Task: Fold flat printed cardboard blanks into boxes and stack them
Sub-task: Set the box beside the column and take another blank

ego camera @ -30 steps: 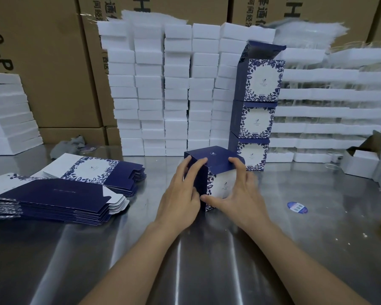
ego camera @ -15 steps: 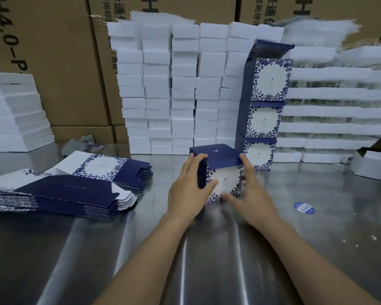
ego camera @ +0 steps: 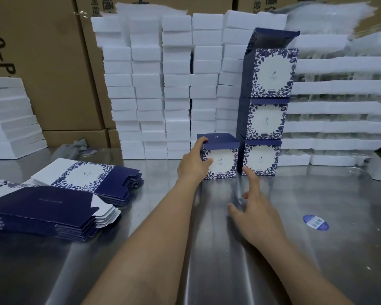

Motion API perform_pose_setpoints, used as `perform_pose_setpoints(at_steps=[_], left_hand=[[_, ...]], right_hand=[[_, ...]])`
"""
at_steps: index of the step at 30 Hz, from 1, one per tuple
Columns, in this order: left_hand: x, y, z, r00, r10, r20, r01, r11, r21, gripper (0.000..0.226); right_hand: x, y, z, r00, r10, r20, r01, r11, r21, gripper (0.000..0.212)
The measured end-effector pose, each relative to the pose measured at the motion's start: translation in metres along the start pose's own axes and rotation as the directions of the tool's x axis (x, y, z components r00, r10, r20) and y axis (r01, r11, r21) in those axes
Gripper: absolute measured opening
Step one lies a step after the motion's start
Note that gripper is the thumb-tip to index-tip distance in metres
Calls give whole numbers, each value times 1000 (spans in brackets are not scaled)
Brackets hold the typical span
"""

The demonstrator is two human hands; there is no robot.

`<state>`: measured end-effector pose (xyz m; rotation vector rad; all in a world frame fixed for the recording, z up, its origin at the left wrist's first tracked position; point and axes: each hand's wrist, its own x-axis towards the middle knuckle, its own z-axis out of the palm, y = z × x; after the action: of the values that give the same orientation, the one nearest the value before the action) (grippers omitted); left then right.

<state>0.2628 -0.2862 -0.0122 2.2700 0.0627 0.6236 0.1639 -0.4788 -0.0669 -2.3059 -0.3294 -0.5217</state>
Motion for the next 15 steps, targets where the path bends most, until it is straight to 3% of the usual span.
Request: perform_pose_setpoints(at_steps=[4, 7, 9, 12, 15], left_hand=[[18, 0, 6, 997, 44, 66, -41, 998, -49, 68], [22, 3, -1, 984, 75, 161, -57, 992, -114, 102], [21, 6, -16, 986, 65, 152, -52, 995, -87, 111], [15, 2, -61, 996, 62, 58, -73, 977, 198, 92], [-2, -17, -121, 1000, 3, 5, -6, 771, 636, 79]], right_hand=[[3, 5, 2, 1000, 16, -18, -15, 999, 46, 100], [8, 10, 2, 999, 45, -29, -43, 996, 73, 100], [10, 12, 1, 998, 63, -23, -61, 996, 68, 99], [11, 11, 2, 997, 79, 5, -79, 996, 51, 100], [11, 9, 1, 995, 95, 30, -97, 994, 49, 99]])
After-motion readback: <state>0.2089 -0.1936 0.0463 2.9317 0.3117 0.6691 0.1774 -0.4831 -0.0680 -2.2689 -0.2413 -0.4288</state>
